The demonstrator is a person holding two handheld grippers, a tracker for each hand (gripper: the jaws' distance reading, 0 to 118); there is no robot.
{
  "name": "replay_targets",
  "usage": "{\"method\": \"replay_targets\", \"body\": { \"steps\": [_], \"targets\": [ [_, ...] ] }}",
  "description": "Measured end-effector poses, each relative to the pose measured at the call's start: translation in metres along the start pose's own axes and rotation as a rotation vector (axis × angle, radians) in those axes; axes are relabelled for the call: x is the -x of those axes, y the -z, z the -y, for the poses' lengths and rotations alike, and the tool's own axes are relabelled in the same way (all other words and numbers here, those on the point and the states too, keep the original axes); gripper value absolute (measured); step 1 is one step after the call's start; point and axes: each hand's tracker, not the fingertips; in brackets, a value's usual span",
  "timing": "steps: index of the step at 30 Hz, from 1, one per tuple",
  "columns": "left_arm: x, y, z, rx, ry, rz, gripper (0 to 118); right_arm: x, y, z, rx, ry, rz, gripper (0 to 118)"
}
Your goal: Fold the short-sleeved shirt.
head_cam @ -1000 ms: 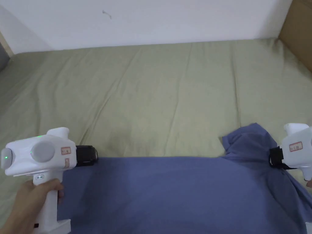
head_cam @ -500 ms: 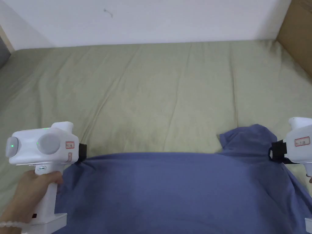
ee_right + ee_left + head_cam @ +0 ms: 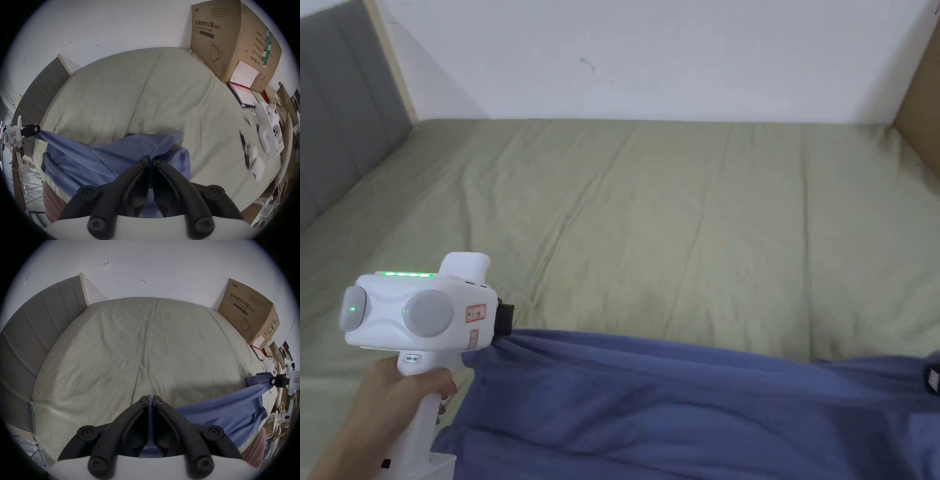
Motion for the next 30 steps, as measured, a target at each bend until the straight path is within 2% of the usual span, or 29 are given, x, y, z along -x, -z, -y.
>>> {"method": "replay_targets", "body": {
  "steps": [10, 15, 16, 17, 18, 19, 20, 21, 22, 23, 25, 27, 28, 29, 30],
  "targets": [
    [0.015, -0.037, 0.103, 0.092, -0.013, 0.021, 3, -0.006, -0.018, 0.116, 0.111, 0.073, -0.023, 4],
    [0.019, -0.034, 0.13, 0.123, -0.044, 0.026, 4, -0.009, -0.013, 0.139, 0.13, 0.085, -0.016, 4],
    [0.019, -0.034, 0.134, 0.126, -0.05, 0.025, 7, -0.008, -0.013, 0.14, 0.13, 0.083, -0.013, 4],
    [0.018, -0.034, 0.137, 0.123, -0.053, 0.026, 17, -0.006, -0.013, 0.141, 0.123, 0.07, -0.006, 5],
    [0.019, -0.034, 0.138, 0.123, -0.055, 0.029, 37, -0.005, -0.013, 0.142, 0.115, 0.06, 0.001, 14],
    [0.02, -0.033, 0.139, 0.125, -0.061, 0.021, 70, -0.004, -0.014, 0.141, 0.105, 0.054, 0.005, 49],
    [0.02, -0.034, 0.139, 0.13, -0.062, 0.009, 92, -0.002, -0.015, 0.14, 0.1, 0.048, 0.013, 79],
    [0.019, -0.037, 0.14, 0.138, -0.05, -0.02, 105, 0.001, -0.018, 0.139, 0.1, 0.036, 0.029, 90],
    [0.02, -0.039, 0.14, 0.131, -0.04, -0.031, 106, 0.006, -0.022, 0.137, 0.097, 0.015, 0.058, 90],
    [0.023, -0.042, 0.14, 0.126, -0.04, -0.03, 106, 0.01, -0.027, 0.136, 0.085, -0.007, 0.084, 90],
    [0.026, -0.056, 0.137, 0.082, -0.065, -0.014, 103, 0.021, -0.043, 0.132, 0.021, -0.04, 0.07, 90],
    [0.03, -0.065, 0.133, 0.054, -0.124, 0.027, 100, 0.033, -0.056, 0.126, -0.036, -0.014, 0.036, 88],
    [0.031, -0.069, 0.132, 0.039, -0.152, 0.053, 85, 0.039, -0.061, 0.124, -0.067, -0.002, -0.01, 82],
    [0.034, -0.075, 0.132, 0.016, -0.184, 0.094, 61, 0.049, -0.065, 0.122, -0.089, -0.003, -0.064, 69],
    [0.036, -0.078, 0.133, 0.004, -0.214, 0.126, 31, 0.061, -0.066, 0.121, -0.118, -0.007, -0.079, 50]
  ]
}}
